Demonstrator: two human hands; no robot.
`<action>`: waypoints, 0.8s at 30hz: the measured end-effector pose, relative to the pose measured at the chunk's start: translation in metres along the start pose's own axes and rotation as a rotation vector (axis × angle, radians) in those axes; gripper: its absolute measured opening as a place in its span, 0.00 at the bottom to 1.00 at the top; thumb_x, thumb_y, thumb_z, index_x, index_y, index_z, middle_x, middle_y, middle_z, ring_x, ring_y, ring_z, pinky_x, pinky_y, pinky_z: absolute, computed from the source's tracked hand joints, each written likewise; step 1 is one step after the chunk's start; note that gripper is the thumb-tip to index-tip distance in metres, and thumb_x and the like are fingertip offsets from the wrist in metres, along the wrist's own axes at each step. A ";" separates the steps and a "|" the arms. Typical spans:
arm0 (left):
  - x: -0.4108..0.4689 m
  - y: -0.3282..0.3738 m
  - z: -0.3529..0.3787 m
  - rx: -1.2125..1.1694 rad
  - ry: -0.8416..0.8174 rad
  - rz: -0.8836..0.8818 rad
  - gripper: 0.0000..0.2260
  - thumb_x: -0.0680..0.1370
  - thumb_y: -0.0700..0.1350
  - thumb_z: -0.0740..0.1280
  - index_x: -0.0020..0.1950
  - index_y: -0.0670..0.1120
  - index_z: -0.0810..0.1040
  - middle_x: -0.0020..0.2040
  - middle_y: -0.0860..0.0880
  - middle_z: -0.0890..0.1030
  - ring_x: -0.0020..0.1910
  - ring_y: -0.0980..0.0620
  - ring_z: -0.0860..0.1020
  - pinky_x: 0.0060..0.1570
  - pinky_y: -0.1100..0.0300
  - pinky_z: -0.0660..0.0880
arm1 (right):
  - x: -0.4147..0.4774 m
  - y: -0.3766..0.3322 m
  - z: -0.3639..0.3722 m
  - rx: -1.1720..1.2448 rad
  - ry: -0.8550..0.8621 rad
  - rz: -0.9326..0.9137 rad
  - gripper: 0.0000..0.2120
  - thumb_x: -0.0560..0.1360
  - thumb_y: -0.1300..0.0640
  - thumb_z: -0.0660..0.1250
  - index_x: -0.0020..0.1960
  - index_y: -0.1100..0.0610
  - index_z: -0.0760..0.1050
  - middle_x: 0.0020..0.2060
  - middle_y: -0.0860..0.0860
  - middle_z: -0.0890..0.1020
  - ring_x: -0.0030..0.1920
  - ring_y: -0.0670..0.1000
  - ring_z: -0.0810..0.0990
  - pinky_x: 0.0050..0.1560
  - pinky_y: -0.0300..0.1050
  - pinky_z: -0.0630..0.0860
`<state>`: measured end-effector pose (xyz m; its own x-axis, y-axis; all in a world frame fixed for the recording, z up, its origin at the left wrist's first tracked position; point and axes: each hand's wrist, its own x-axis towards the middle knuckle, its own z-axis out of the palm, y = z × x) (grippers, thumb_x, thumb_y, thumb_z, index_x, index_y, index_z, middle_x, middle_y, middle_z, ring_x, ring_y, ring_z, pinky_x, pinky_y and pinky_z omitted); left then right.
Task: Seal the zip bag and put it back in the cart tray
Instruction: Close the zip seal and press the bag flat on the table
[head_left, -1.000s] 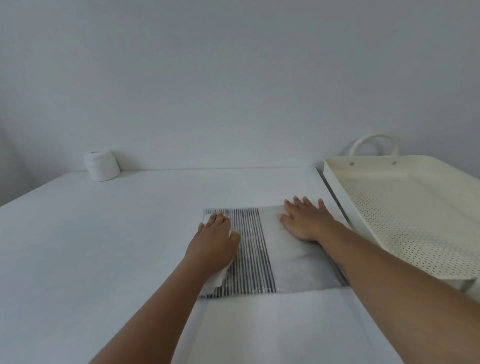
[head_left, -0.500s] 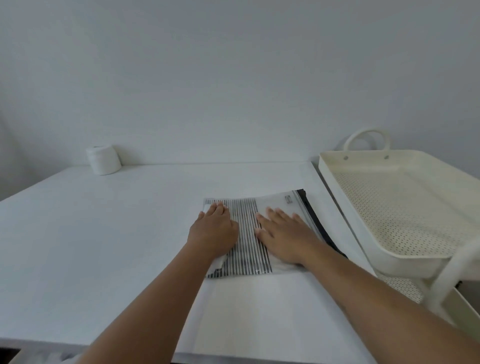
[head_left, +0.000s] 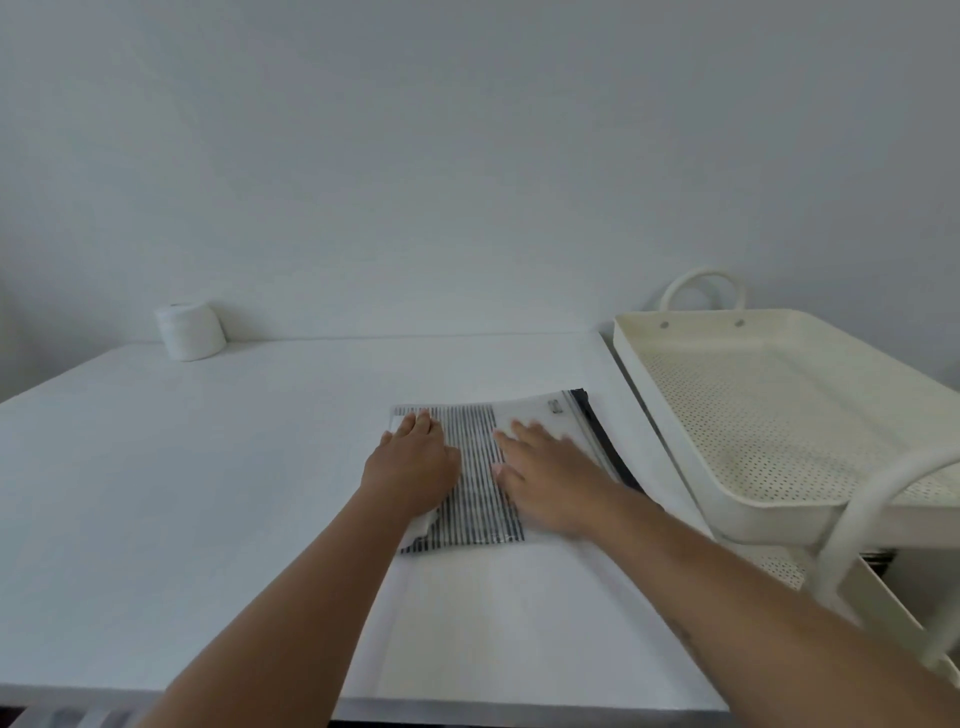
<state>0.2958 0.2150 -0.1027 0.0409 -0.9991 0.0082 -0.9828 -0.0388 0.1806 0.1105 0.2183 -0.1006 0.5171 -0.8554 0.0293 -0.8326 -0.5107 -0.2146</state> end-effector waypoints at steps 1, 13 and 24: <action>-0.001 0.000 0.001 0.006 0.001 0.005 0.28 0.80 0.49 0.48 0.78 0.39 0.52 0.81 0.43 0.50 0.79 0.47 0.48 0.76 0.47 0.48 | -0.006 -0.005 0.009 0.007 -0.008 -0.019 0.27 0.82 0.44 0.46 0.79 0.50 0.48 0.79 0.52 0.48 0.79 0.53 0.45 0.77 0.58 0.45; 0.013 0.010 -0.017 0.395 0.166 0.141 0.25 0.82 0.51 0.54 0.77 0.43 0.58 0.80 0.46 0.55 0.77 0.45 0.56 0.75 0.44 0.53 | -0.036 0.032 -0.013 -0.205 -0.157 0.097 0.33 0.77 0.34 0.46 0.77 0.51 0.55 0.77 0.53 0.60 0.75 0.54 0.60 0.74 0.57 0.53; -0.021 0.045 0.042 0.150 0.157 0.116 0.30 0.81 0.59 0.46 0.77 0.42 0.56 0.79 0.44 0.58 0.78 0.47 0.53 0.75 0.46 0.40 | 0.023 0.044 0.002 -0.038 -0.038 0.064 0.28 0.82 0.45 0.46 0.79 0.51 0.47 0.80 0.52 0.46 0.79 0.53 0.44 0.77 0.54 0.45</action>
<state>0.2432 0.2336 -0.1365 -0.0578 -0.9828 0.1755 -0.9978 0.0625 0.0214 0.0863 0.1764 -0.1113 0.4694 -0.8828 -0.0202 -0.8706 -0.4588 -0.1776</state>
